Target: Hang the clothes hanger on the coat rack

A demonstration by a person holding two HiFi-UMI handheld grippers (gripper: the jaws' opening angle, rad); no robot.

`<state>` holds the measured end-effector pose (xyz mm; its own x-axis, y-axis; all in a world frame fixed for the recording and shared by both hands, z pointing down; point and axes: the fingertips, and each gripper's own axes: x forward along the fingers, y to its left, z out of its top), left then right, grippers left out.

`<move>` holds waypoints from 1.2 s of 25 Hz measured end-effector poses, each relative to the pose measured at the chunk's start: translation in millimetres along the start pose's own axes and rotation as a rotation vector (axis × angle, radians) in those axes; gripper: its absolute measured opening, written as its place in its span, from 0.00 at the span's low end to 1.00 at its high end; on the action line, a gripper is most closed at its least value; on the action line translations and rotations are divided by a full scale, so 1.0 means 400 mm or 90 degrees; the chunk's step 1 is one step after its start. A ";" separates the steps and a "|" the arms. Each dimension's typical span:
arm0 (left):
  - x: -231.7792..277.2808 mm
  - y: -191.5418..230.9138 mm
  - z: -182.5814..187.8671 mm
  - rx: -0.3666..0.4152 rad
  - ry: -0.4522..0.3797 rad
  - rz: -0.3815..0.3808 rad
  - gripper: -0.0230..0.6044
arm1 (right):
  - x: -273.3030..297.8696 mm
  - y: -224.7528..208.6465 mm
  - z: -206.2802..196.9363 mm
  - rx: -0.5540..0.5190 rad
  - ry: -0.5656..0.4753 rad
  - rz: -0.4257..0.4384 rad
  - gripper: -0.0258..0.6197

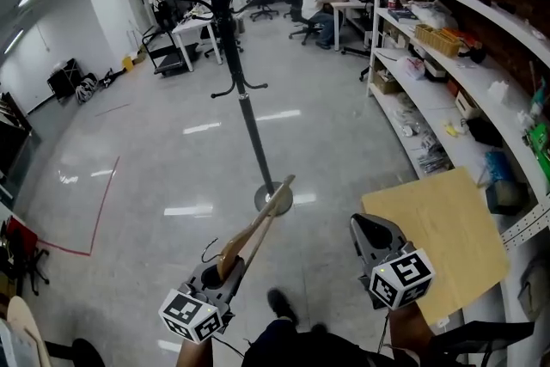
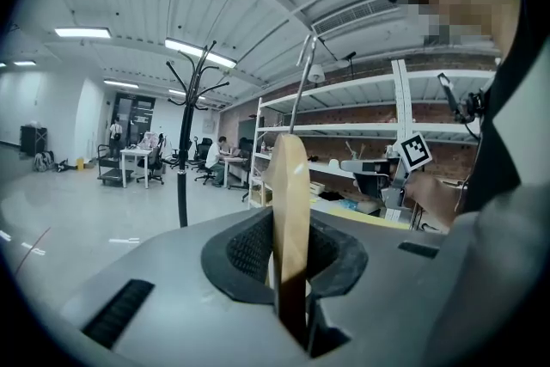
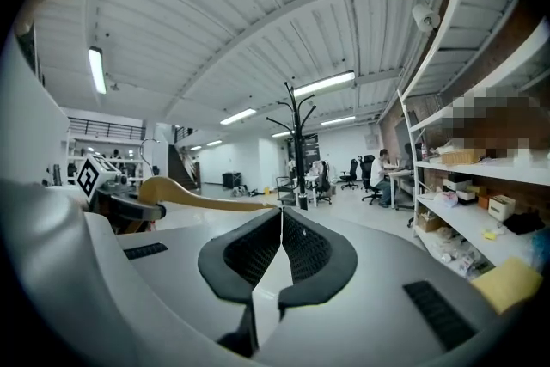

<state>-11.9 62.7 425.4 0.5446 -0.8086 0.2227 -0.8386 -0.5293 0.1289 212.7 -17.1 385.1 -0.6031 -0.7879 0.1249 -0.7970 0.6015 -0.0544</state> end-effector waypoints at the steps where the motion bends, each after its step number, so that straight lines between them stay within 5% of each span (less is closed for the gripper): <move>1: 0.018 0.014 0.002 0.000 -0.001 -0.004 0.09 | 0.022 -0.004 0.000 -0.004 0.002 0.003 0.05; 19: 0.360 0.504 0.106 -0.001 0.005 -0.067 0.09 | 0.608 -0.098 0.112 -0.001 0.017 -0.016 0.05; 30: 0.665 0.677 0.144 0.005 0.047 -0.058 0.09 | 0.895 -0.329 0.164 0.002 -0.013 0.019 0.05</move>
<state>-93.3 -310.4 463.9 0.6161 -0.7360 0.2804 -0.7851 -0.6024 0.1440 99.6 -387.2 372.0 -0.6269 -0.7722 0.1032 -0.7789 0.6241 -0.0616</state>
